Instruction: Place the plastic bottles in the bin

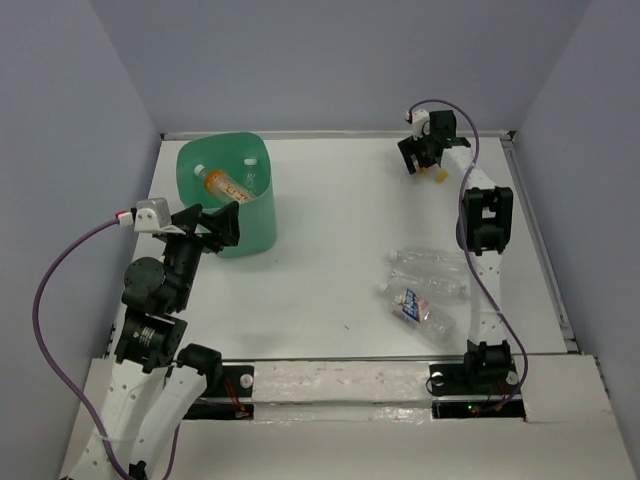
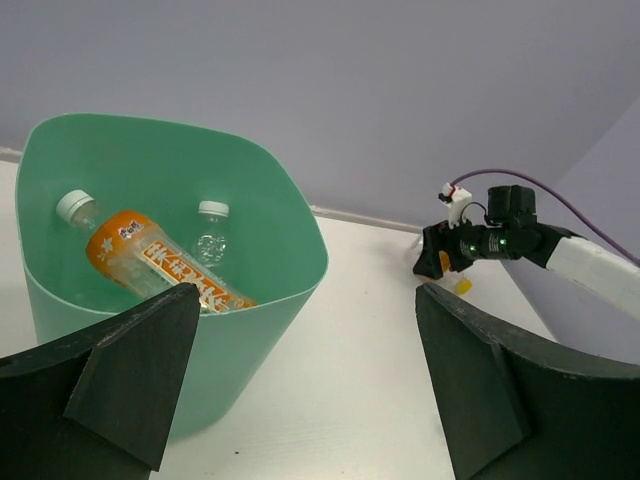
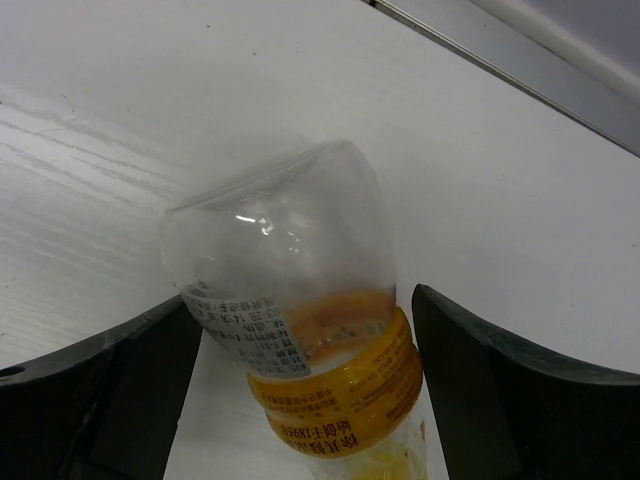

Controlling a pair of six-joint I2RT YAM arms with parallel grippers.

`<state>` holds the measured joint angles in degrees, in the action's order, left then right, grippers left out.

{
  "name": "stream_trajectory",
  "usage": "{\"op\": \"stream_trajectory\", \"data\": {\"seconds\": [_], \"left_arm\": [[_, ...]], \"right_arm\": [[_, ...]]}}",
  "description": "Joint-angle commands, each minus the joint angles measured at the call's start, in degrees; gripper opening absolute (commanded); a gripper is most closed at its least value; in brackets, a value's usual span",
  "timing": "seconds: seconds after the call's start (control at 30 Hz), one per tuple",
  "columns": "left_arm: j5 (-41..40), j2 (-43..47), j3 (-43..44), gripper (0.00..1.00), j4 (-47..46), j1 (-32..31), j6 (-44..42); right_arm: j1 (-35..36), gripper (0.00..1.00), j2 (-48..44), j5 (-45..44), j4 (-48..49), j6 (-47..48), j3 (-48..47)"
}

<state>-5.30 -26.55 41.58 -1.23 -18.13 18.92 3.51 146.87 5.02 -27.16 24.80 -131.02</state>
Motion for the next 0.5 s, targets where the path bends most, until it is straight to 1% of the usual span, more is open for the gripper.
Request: {"op": "stream_trajectory", "data": {"seconds": [0.0, 0.03, 0.07, 0.1, 0.13, 0.2, 0.23, 0.27, 0.33, 0.37, 0.4, 0.43, 0.47], "left_arm": [[0.73, 0.26, -0.45, 0.99, -3.42, 0.38, -0.64], [0.73, 0.27, -0.45, 0.99, -3.42, 0.38, -0.55], [0.73, 0.35, -0.36, 0.99, -3.42, 0.38, -0.55], [0.82, 0.44, -0.36, 0.99, -3.51, 0.38, -0.55], [0.82, 0.53, -0.45, 0.99, -3.60, 0.38, -0.55], [0.82, 0.97, -0.54, 0.99, -3.69, 0.38, -0.55], [0.82, 1.06, -0.54, 0.99, -3.77, 0.38, -0.46], [0.82, 1.49, -0.54, 0.99, -3.95, 0.38, -0.37], [0.99, 2.02, -0.63, 0.99, -4.04, 0.38, -0.37], [1.08, 2.63, -0.63, 0.99, -4.21, 0.38, -0.29], [0.99, 2.99, -0.71, 0.99, -4.21, 0.38, -0.28], [0.73, 3.43, -0.63, 0.99, -4.21, 0.38, -0.28], [0.56, 4.39, -0.71, 0.99, -4.21, 0.38, -0.20]], "right_arm": [[-2.01, 0.86, -1.23, 3.33, -0.27, -5.63, -2.84], [-2.01, 0.82, -1.58, 3.33, 0.43, -6.07, -1.01], [-2.01, 0.65, -2.19, 3.42, 2.35, -6.86, 0.14], [-2.01, 0.59, -3.50, 3.86, 3.50, -7.56, 1.28], [-2.01, 0.55, -4.65, 4.64, 5.60, -9.48, 3.73], [-2.01, 0.54, -7.89, 9.47, 8.60, -11.78, 7.16], [-2.01, 0.54, -12.87, 10.62, 10.44, -13.09, 9.27], [-1.23, 0.51, -15.88, 11.93, 15.42, -15.63, 14.17], [1.40, 0.49, -22.12, 12.82, 19.23, -17.32, 18.33], [2.63, 0.49, -28.24, 14.04, 21.68, -18.81, 21.22], [4.12, 0.49, -31.17, 14.58, 22.75, -19.43, 22.64], [8.14, 0.49, -34.07, 14.58, 23.55, -19.78, 23.87], [10.53, 0.49, -39.32, 14.32, 25.55, -20.66, 25.19]]}}
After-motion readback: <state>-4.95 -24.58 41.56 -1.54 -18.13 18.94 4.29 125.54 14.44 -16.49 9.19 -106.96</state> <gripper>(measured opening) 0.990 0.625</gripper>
